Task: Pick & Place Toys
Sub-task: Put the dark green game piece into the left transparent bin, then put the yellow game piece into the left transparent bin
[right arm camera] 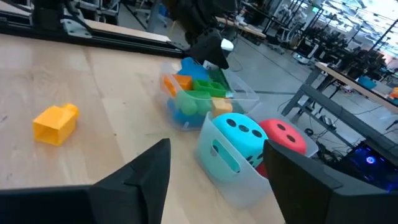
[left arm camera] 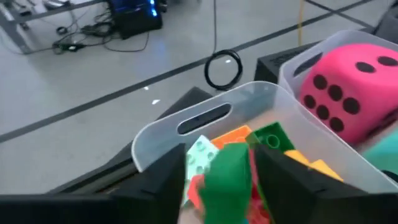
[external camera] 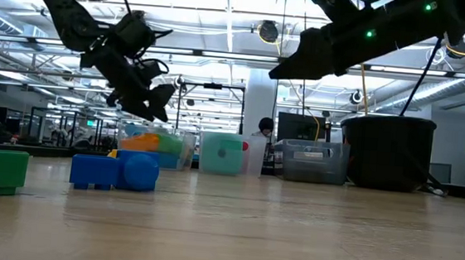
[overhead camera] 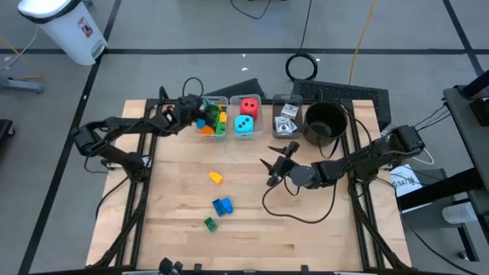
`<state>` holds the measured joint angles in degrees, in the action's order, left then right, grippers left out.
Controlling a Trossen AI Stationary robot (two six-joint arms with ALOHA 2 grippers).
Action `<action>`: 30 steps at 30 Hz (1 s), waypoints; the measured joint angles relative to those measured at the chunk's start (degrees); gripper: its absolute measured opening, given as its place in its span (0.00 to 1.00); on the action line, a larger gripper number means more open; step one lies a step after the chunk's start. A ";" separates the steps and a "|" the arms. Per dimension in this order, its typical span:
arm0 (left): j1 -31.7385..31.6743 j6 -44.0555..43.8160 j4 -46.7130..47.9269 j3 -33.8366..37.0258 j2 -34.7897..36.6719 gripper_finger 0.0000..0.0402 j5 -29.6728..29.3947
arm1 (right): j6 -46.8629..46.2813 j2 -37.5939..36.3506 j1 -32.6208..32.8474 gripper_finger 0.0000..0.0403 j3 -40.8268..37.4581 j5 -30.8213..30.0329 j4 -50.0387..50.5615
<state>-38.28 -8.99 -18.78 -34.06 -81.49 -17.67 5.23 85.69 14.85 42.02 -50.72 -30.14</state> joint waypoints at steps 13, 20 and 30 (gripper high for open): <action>4.57 -1.78 9.04 0.00 11.23 0.88 9.35 | -0.04 0.00 0.64 0.55 0.00 7.44 -0.50; 11.11 -2.04 23.92 0.09 18.70 0.89 39.62 | -0.04 0.00 1.01 0.55 0.00 7.53 -0.51; 29.47 6.64 25.16 4.78 15.54 0.85 33.21 | -0.07 0.00 2.33 0.55 0.00 7.56 -3.07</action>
<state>-8.81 -2.34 6.38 -29.28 -65.95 15.54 5.17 85.69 17.18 42.02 -43.16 -33.22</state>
